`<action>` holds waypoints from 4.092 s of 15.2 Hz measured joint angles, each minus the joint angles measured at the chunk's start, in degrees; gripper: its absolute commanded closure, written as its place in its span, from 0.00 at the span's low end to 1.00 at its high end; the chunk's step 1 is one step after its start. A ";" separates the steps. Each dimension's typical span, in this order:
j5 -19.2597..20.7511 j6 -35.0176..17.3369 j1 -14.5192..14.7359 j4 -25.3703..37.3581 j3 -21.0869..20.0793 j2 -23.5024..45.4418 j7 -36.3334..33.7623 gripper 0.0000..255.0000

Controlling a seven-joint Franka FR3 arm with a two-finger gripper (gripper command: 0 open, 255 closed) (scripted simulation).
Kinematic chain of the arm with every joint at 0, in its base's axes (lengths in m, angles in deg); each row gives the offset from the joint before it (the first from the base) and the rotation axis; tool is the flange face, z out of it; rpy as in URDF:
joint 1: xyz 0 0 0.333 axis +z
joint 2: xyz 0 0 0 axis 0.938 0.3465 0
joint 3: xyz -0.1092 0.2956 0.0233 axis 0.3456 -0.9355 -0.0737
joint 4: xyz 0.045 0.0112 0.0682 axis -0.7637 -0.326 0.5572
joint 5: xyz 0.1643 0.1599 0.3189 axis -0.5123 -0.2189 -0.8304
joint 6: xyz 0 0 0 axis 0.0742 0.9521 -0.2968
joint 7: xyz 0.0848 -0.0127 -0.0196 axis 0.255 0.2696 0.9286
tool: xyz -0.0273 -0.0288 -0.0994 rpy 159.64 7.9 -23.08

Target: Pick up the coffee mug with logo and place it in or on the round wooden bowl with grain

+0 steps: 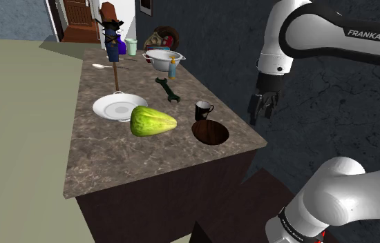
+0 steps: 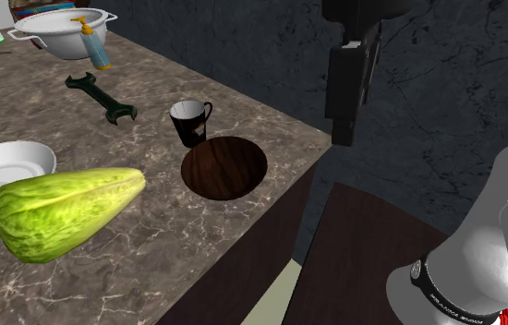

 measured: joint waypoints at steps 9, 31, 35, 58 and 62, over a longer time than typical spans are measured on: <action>2.92 -12.07 -1.13 0.93 5.07 10.45 7.87 0.00; -5.51 -32.10 -2.71 31.99 13.22 54.86 30.77 0.00; -7.63 -32.83 -3.81 37.80 13.08 60.81 33.68 0.00; -8.58 -37.61 -3.68 35.84 12.63 63.48 34.40 1.00; -8.34 -36.27 -3.61 36.57 12.68 62.92 34.07 1.00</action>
